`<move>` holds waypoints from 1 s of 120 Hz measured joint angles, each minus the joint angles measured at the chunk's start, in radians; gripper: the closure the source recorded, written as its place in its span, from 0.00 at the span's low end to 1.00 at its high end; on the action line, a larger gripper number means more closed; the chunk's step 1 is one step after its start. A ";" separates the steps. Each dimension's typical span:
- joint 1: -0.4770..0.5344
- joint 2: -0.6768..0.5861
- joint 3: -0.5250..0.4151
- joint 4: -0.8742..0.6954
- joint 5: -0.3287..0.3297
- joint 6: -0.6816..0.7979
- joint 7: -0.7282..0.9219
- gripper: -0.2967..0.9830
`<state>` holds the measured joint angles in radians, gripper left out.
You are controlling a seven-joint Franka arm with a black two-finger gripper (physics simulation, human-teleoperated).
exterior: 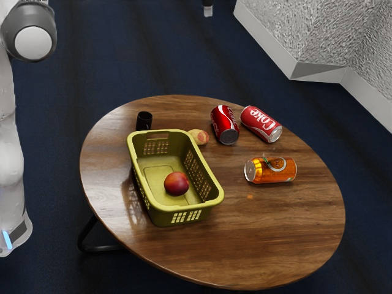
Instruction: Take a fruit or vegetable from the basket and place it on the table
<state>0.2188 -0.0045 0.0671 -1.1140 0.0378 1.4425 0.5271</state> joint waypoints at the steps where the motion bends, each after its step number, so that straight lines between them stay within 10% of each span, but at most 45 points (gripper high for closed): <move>1: 0.004 0.011 -0.002 0.004 -0.003 0.004 0.001 0.24; 25: -0.046 0.112 -0.010 -0.014 -0.013 0.084 0.025 0.24; 42: 0.023 0.186 0.029 -0.042 -0.163 0.085 0.038 0.25; 53: -0.040 0.220 0.026 -0.060 -0.094 0.050 0.043 0.25; 70: -0.176 -0.128 0.003 -0.584 -0.012 0.132 0.005 0.25; 95: 0.854 -0.416 -0.918 -0.796 -0.155 0.300 -0.054 0.25; 120: 1.029 -0.543 -1.219 -0.717 -0.279 0.300 -0.097 0.25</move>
<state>1.2474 -0.5470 -1.1523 -1.8307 -0.2415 1.7422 0.4298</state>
